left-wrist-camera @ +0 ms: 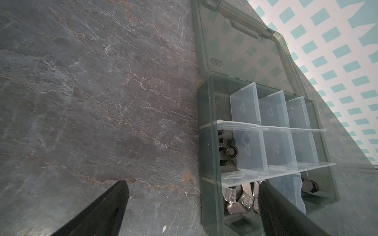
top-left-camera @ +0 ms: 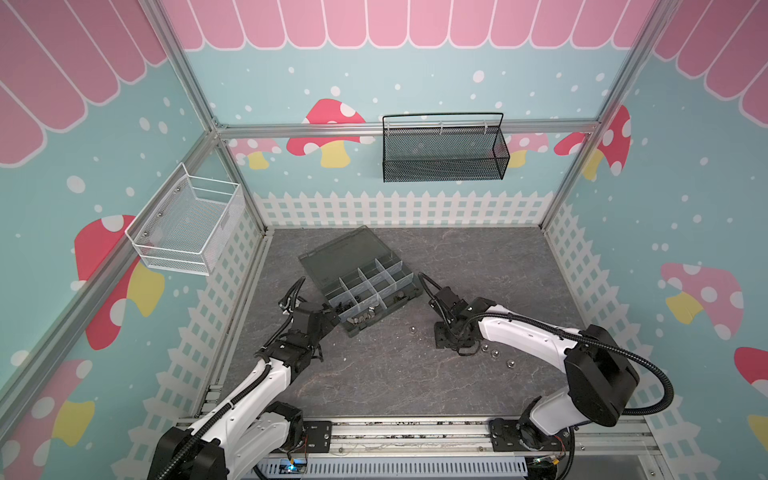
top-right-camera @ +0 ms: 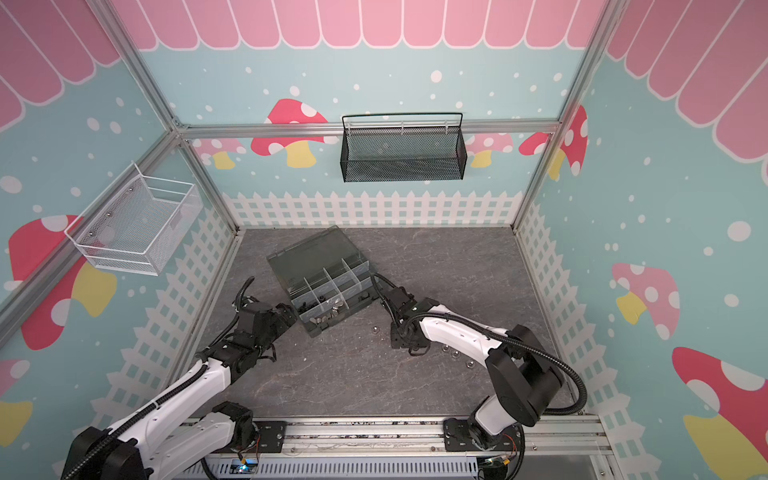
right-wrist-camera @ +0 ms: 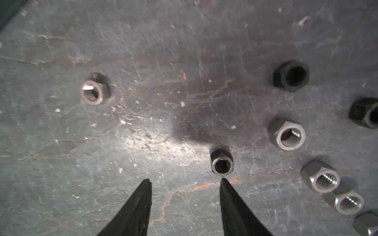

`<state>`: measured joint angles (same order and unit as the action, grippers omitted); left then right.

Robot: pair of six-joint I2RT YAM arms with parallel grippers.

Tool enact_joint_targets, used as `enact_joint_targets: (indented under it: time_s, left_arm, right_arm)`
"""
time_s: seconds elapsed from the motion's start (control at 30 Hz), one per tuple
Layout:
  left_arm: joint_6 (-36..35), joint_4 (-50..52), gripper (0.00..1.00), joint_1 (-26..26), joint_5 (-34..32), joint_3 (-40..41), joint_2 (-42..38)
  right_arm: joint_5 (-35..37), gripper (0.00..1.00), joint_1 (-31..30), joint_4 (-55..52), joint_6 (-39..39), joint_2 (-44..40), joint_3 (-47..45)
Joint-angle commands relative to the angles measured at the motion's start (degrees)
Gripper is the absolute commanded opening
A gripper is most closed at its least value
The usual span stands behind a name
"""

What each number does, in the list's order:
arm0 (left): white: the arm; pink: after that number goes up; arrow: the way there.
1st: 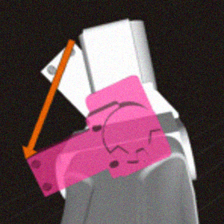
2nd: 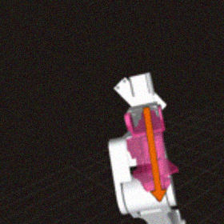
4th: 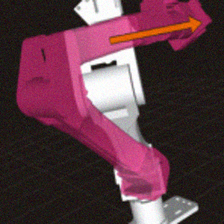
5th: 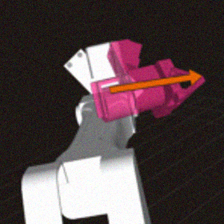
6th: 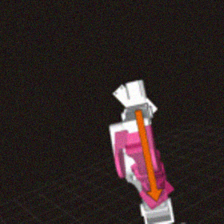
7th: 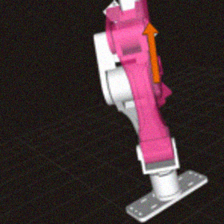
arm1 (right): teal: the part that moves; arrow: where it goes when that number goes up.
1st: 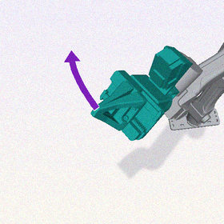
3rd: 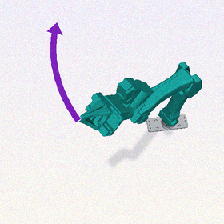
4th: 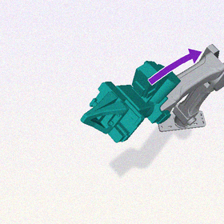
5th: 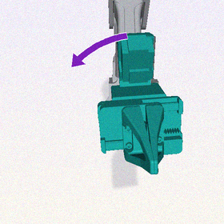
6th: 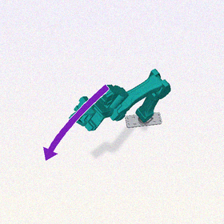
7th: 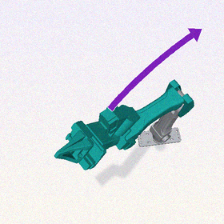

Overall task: Sort the screws and nuts into containers
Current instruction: Pick up the nut from the center of the table.

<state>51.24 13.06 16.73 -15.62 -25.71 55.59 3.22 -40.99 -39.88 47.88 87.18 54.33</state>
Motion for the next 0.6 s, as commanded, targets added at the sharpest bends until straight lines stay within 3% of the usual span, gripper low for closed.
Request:
enact_joint_targets:
  time_s: [0.0,0.57]
  left_arm:
    - [1.5,-1.4,1.0,-0.4,0.3,0.9,0.2]
    - [2.7,-2.1,1.0,-0.5,0.2,1.7,0.7]
  right_arm:
    - [-2.5,0.57,1.7,-0.9,1.1,-1.5,-1.3]
    - [-3.6,0.5,7.6,2.7,-5.0,3.0,-2.9]
